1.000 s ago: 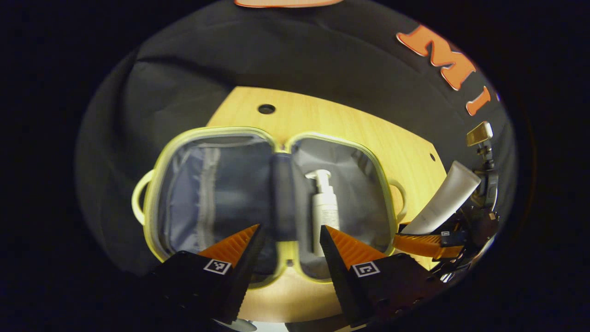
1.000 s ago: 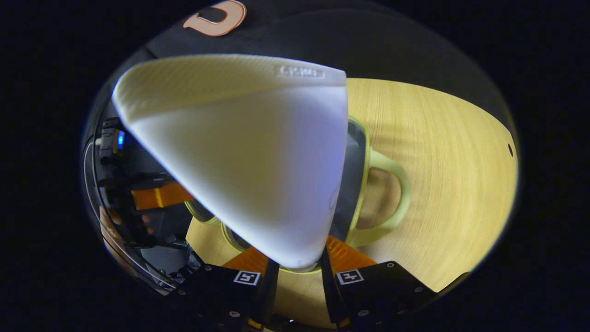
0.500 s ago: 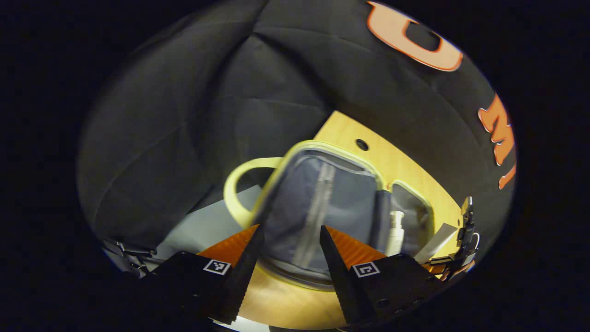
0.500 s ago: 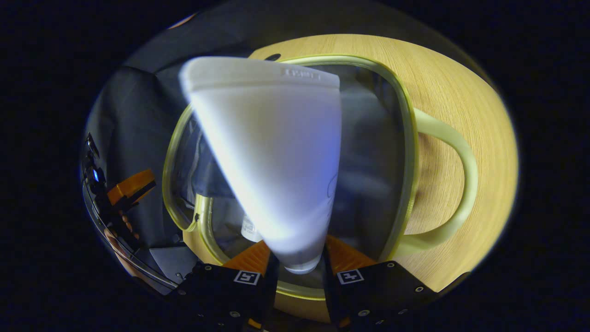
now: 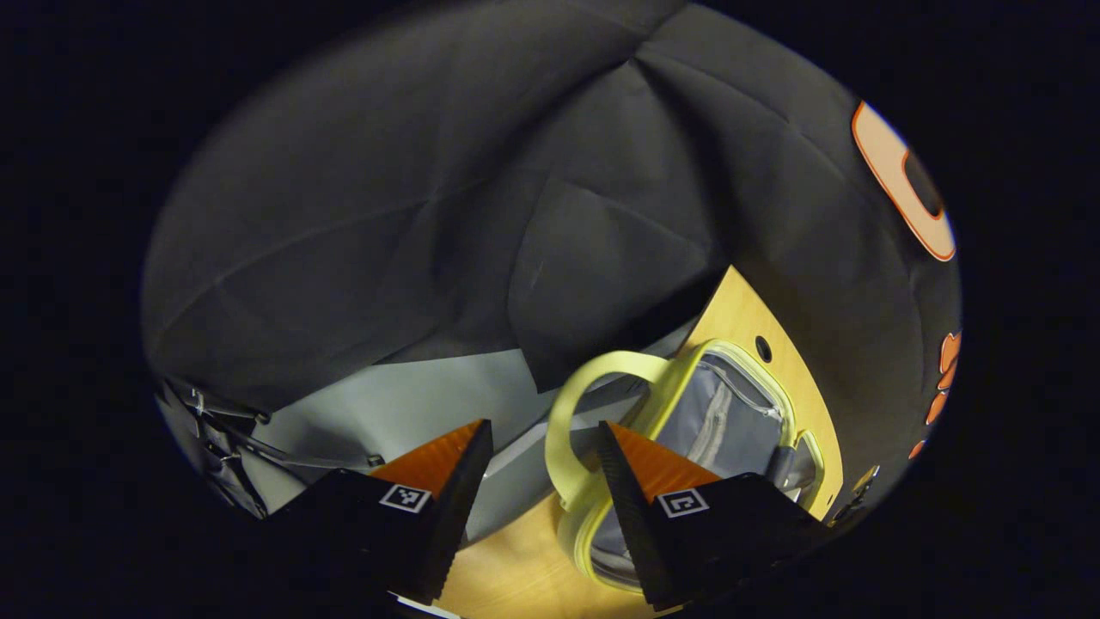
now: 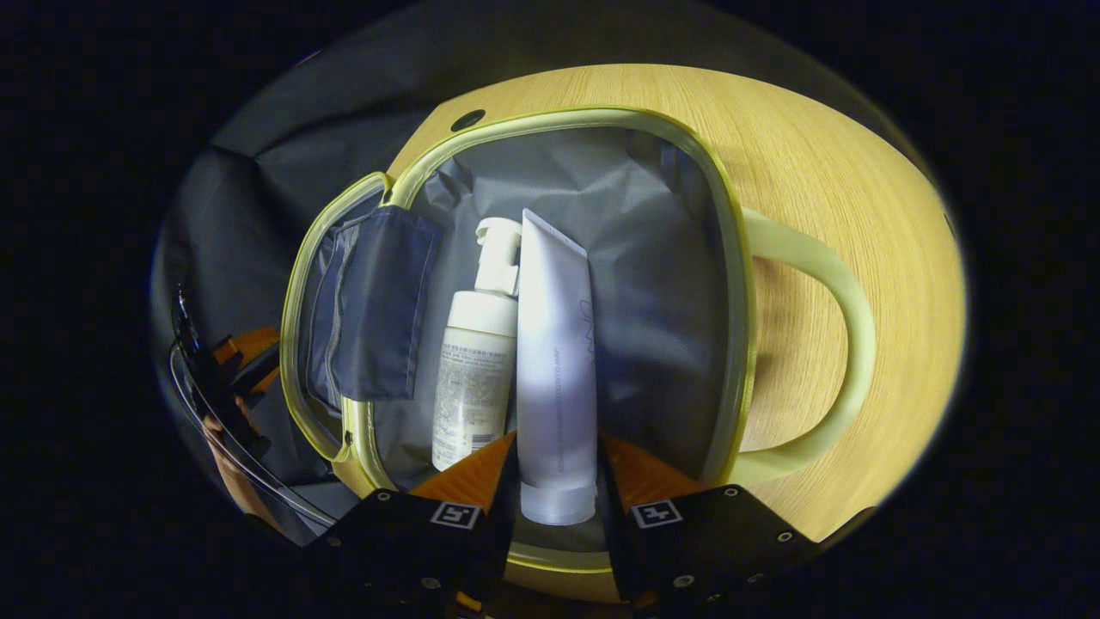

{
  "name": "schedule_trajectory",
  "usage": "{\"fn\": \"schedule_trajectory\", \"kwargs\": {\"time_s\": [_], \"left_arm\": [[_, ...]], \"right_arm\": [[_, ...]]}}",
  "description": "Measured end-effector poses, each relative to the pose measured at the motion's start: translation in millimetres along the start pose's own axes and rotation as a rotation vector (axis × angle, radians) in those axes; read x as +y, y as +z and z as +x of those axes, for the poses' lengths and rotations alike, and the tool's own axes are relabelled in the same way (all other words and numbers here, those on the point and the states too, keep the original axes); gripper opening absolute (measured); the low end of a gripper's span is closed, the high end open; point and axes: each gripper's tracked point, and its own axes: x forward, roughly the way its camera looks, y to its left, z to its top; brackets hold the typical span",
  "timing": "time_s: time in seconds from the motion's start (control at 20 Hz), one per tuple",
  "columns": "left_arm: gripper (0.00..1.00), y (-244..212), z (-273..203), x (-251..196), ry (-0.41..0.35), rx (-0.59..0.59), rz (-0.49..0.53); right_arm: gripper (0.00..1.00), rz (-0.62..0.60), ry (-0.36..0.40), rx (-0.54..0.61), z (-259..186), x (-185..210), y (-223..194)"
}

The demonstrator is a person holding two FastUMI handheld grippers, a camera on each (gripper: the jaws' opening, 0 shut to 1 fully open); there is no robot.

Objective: First open the suitcase, pack the skin care products into it, and then close the suitcase.

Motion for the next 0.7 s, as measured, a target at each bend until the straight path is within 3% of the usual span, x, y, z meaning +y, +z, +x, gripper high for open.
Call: {"fn": "schedule_trajectory", "kwargs": {"time_s": [0.05,0.2,0.3,0.5,0.6,0.65,0.7], "left_arm": [[0.81,-4,7,-1,-0.015,0.023,-0.004],[0.81,0,32,16,0.041,0.046,-0.027],[0.85,-10,44,10,0.003,0.088,-0.103],[0.79,-30,73,-1,-0.105,0.180,-0.239],[0.34,-31,78,-9,-0.133,0.182,-0.285],[0.26,-32,77,-6,-0.141,0.189,-0.277],[0.26,-30,76,-8,-0.152,0.185,-0.266]], "right_arm": [[0.52,0.014,0.014,-0.013,-3,3,3],[0.61,0.054,0.054,-0.066,-20,8,8],[0.68,0.063,0.065,-0.114,-39,7,10],[0.81,0.066,0.095,-0.267,-87,4,16],[0.85,0.078,0.085,-0.350,-113,-4,21],[0.86,0.084,0.077,-0.394,-127,-10,24],[0.88,0.090,0.066,-0.439,-139,-16,26]]}}
